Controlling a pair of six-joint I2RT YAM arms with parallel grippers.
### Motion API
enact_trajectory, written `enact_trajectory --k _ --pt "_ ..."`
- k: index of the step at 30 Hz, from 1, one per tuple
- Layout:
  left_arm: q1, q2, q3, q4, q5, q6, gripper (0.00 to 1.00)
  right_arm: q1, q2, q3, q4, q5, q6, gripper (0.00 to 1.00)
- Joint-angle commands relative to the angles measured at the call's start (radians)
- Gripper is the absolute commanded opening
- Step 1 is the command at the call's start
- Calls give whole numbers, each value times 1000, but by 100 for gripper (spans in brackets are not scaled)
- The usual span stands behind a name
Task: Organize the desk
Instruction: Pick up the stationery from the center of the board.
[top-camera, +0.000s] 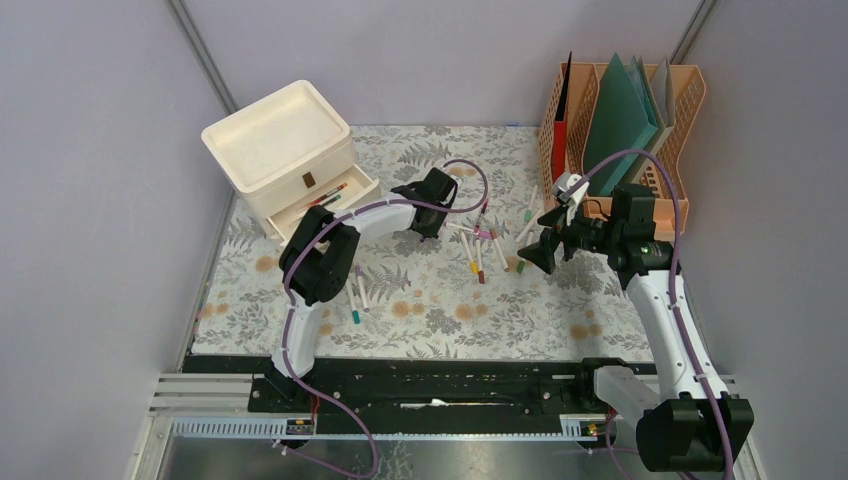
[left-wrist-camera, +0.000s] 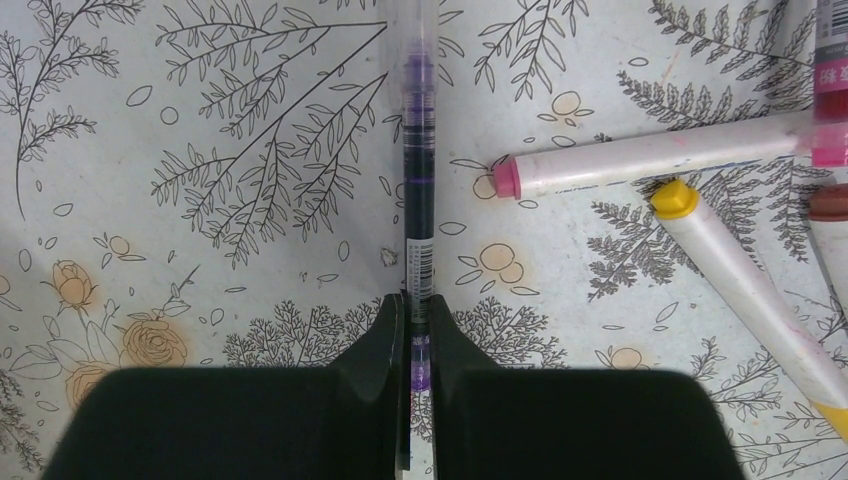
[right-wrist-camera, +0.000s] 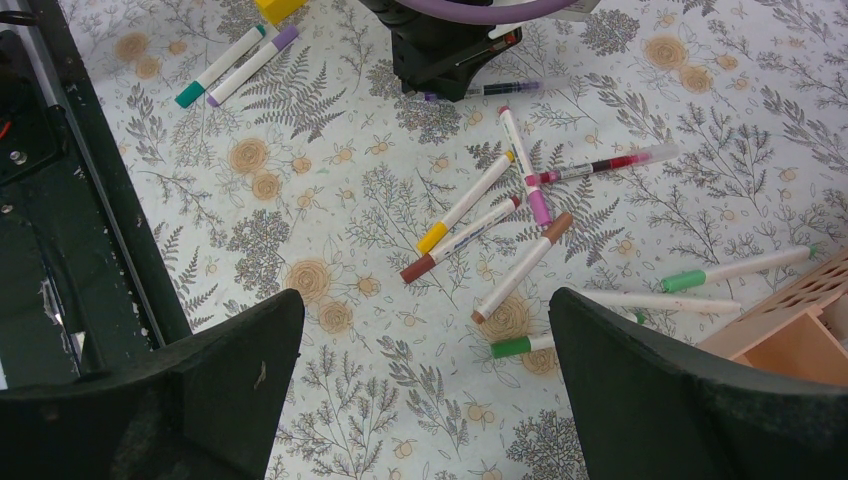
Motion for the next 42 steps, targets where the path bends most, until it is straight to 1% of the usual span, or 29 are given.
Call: enact_trajectory --k 1,8,15,24,29,33,37,38,40,42 --pt "-10 -17 -39 12 11 4 0 -2 1 1 0 -14 -14 100" --pt "-59 -151 -147 99 -80 27 0 -2 0 2 1 -14 -14 100" --pt "-117 -317 -276 143 -170 29 0 -2 -4 1 1 -15 -13 100" --pt "-153 -552 -426 170 -389 -8 0 -2 -3 0 1 -20 -13 100" --pt "-155 -676 -476 209 -516 17 0 -2 -1 0 2 -23 -14 100" --pt "-153 -727 -511 250 -626 49 0 -2 -2 -2 7 -28 -10 100" --pt "-148 -733 -525 277 -731 88 0 -2 0 -4 9 -28 -9 100" --pt "-144 -732 -531 294 -762 119 0 -2 1 -4 9 -28 -8 100" --pt "-128 -730 -537 320 -816 153 0 -2 2 -6 10 -28 -8 100" --pt "-100 -737 -539 336 -831 180 0 -3 3 -7 11 -29 -7 100"
